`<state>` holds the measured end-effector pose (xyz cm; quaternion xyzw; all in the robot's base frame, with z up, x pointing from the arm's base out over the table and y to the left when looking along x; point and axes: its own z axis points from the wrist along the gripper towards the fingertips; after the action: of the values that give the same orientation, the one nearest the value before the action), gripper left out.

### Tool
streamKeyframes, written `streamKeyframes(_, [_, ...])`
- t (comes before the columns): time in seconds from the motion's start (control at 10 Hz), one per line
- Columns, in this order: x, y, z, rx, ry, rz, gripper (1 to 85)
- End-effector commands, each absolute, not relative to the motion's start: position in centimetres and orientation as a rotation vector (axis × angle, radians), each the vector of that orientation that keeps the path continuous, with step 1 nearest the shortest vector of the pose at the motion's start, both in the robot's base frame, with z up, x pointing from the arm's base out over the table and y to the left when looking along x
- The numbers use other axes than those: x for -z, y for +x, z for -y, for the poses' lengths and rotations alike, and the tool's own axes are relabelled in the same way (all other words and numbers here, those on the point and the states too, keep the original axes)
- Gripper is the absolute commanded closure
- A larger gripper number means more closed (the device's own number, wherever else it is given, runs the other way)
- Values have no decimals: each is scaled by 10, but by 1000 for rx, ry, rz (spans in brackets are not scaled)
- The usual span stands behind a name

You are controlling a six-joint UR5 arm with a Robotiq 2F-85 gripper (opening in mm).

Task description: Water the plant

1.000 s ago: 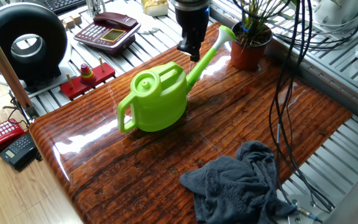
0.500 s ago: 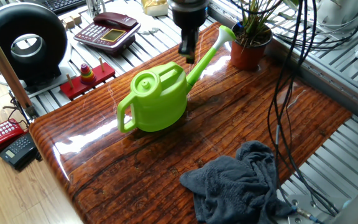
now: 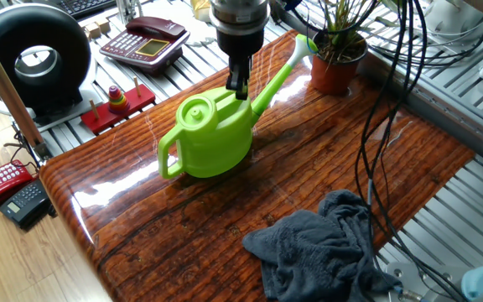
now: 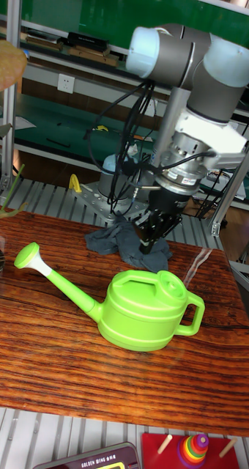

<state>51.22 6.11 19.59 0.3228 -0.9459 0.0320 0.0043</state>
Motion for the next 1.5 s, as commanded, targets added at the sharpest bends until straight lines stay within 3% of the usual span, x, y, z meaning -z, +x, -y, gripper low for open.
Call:
streamKeyframes(0.0, [-202, 502, -79, -61, 1029, 2978, 777])
streamKeyframes(0.3, [-199, 506, -77, -116, 1197, 2925, 723])
streamKeyframes(1.4, [-202, 517, -69, -157, 1247, 2935, 720])
